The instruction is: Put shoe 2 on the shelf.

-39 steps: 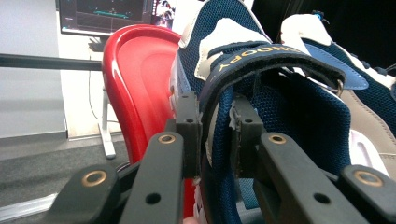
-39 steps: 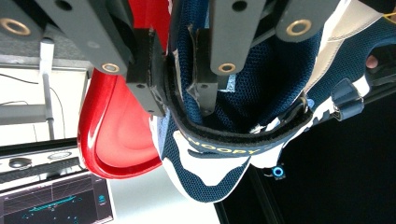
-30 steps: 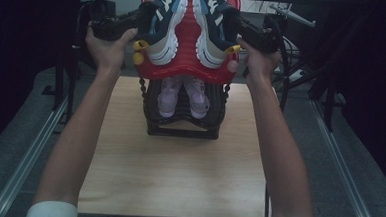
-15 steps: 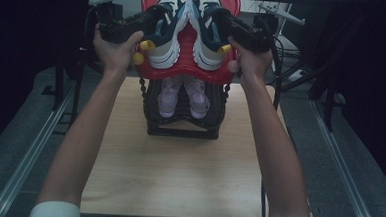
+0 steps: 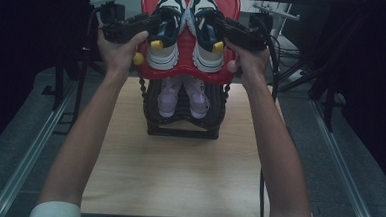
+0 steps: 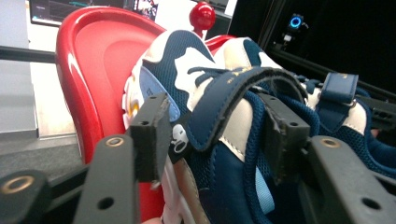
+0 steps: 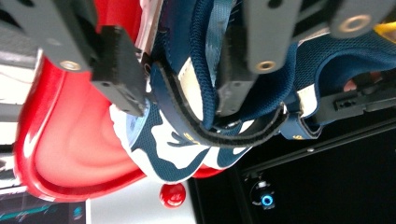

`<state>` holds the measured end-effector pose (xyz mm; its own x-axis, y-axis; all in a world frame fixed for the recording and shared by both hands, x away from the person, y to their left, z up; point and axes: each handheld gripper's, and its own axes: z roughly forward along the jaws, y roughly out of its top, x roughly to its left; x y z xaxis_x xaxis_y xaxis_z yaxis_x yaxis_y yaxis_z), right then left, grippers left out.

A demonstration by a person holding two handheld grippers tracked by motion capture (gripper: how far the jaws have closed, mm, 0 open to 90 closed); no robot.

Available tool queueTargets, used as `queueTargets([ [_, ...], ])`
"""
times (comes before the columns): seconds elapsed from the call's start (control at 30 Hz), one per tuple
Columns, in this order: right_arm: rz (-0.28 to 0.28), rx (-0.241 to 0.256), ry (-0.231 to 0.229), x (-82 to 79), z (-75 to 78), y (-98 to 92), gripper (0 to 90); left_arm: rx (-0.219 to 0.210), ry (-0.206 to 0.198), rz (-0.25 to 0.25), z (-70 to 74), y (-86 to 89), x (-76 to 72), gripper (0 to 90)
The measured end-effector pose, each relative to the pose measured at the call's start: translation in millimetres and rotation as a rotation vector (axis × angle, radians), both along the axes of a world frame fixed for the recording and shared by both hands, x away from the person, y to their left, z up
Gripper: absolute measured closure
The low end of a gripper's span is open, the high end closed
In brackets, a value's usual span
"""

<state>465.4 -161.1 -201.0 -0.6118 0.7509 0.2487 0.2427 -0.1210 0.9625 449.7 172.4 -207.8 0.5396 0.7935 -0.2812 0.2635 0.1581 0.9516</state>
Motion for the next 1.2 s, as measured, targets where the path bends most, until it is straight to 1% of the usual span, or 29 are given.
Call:
queueTargets([
  [0.07, 0.007, 0.016, 0.004, 1.0, -0.5, -2.7, 49.4, -0.019, 0.001, -0.009, 0.7, 1.6, 0.8, 43.5],
  [0.13, 0.012, 0.017, 0.001, 1.4, -0.5, -4.8, 48.1, -0.043, 0.004, -0.017, 1.7, 4.0, 1.5, 40.2],
  [0.2, 0.020, 0.038, -0.002, 0.1, 0.7, -5.8, 47.2, -0.049, 0.004, -0.023, 2.5, 5.6, 1.3, 38.4],
  [0.23, 0.020, 0.038, -0.002, 0.1, 0.7, -5.8, 47.2, -0.049, 0.002, -0.025, 3.0, 6.5, 0.7, 38.4],
  [0.33, 0.028, 0.051, -0.022, -2.8, 1.6, -8.5, 45.9, -0.052, -0.004, -0.031, 4.9, 9.4, -2.1, 37.2],
  [0.43, 0.034, 0.060, -0.023, -3.8, 2.0, -10.0, 45.7, -0.057, -0.009, -0.038, 7.0, 11.4, -5.5, 37.1],
  [0.47, 0.043, 0.075, -0.033, -5.7, 3.1, -11.5, 45.8, -0.062, -0.010, -0.043, 7.8, 12.4, -7.2, 37.1],
  [0.6, 0.058, 0.080, -0.043, -8.5, 4.6, -12.4, 45.9, -0.080, -0.012, -0.065, 8.8, 18.3, -10.4, 37.2],
  [0.63, 0.067, 0.084, -0.053, -10.4, 5.2, -13.1, 46.3, -0.083, -0.011, -0.070, 8.7, 20.0, -11.1, 37.4],
  [0.77, 0.083, 0.089, -0.049, -12.5, 5.6, -15.7, 47.0, -0.093, -0.029, -0.072, 7.7, 25.7, -17.8, 38.6],
  [0.83, 0.092, 0.098, -0.053, -13.2, 4.0, -18.2, 47.3, -0.096, -0.030, -0.074, 7.1, 27.5, -20.1, 38.7],
  [0.87, 0.096, 0.110, -0.051, -13.9, 1.8, -21.2, 47.4, -0.100, -0.029, -0.076, 6.6, 28.7, -21.3, 38.8],
  [0.93, 0.100, 0.113, -0.044, -14.5, 1.0, -22.5, 47.4, -0.113, -0.025, -0.083, 5.8, 30.4, -22.6, 38.8],
  [1.03, 0.105, 0.125, -0.043, -15.7, -2.2, -27.1, 47.6, -0.120, -0.018, -0.094, 3.9, 32.4, -24.4, 38.8],
  [1.1, 0.113, 0.130, -0.046, -17.1, -3.6, -31.0, 48.0, -0.117, -0.019, -0.097, 2.5, 34.1, -26.2, 38.8],
  [1.13, 0.117, 0.132, -0.046, -17.8, -3.7, -32.2, 48.1, -0.124, -0.022, -0.097, 2.1, 34.8, -27.7, 38.8],
  [1.2, 0.127, 0.134, -0.061, -21.2, -3.8, -37.6, 48.4, -0.127, -0.025, -0.100, 1.0, 37.9, -30.6, 38.9],
])
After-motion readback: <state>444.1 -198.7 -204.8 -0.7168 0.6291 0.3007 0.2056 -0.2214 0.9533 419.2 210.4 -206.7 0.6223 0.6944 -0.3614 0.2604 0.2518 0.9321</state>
